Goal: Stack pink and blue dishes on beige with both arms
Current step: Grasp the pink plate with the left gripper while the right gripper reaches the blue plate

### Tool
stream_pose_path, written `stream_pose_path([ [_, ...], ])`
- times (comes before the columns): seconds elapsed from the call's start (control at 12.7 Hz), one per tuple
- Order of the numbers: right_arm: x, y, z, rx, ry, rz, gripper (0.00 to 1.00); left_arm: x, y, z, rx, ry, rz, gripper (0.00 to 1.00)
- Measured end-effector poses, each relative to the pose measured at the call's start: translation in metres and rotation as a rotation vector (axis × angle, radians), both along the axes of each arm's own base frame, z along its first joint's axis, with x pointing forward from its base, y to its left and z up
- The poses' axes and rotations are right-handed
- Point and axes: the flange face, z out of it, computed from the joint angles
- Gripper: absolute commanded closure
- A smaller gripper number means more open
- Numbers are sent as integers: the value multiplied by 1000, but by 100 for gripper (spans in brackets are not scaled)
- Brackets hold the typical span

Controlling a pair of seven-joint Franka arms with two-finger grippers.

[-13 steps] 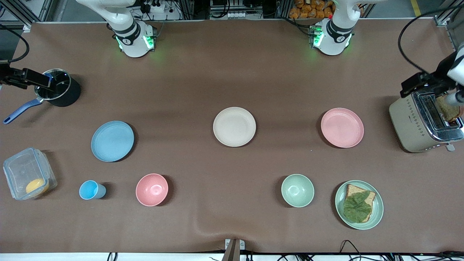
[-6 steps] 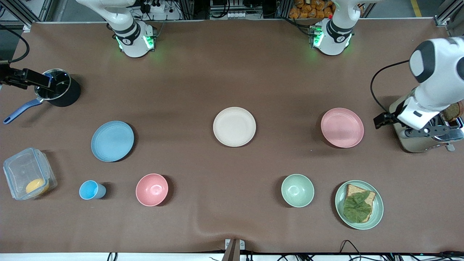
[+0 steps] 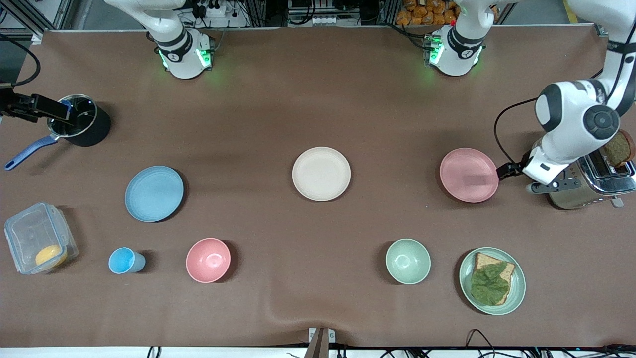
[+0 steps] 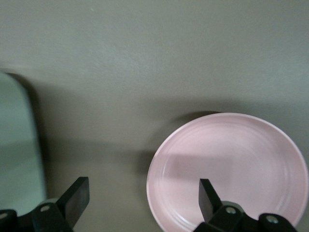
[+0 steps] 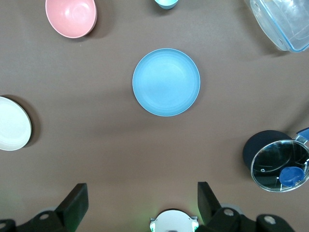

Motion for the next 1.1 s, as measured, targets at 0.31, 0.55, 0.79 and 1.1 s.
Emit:
stream_pose_path([
  [0.31, 30, 15, -75, 10, 133, 32, 0, -4, 7, -46, -7, 45, 12, 0],
  [0.55, 53, 26, -125, 10, 202, 50, 0, -7, 7, -59, -9, 68, 12, 11],
  [0.79, 59, 24, -133, 7, 194, 50, 0, -10, 7, -72, -12, 93, 13, 24],
  [1.1, 78, 24, -175, 4, 163, 63, 0, -14, 13, -83, -14, 114, 25, 88],
])
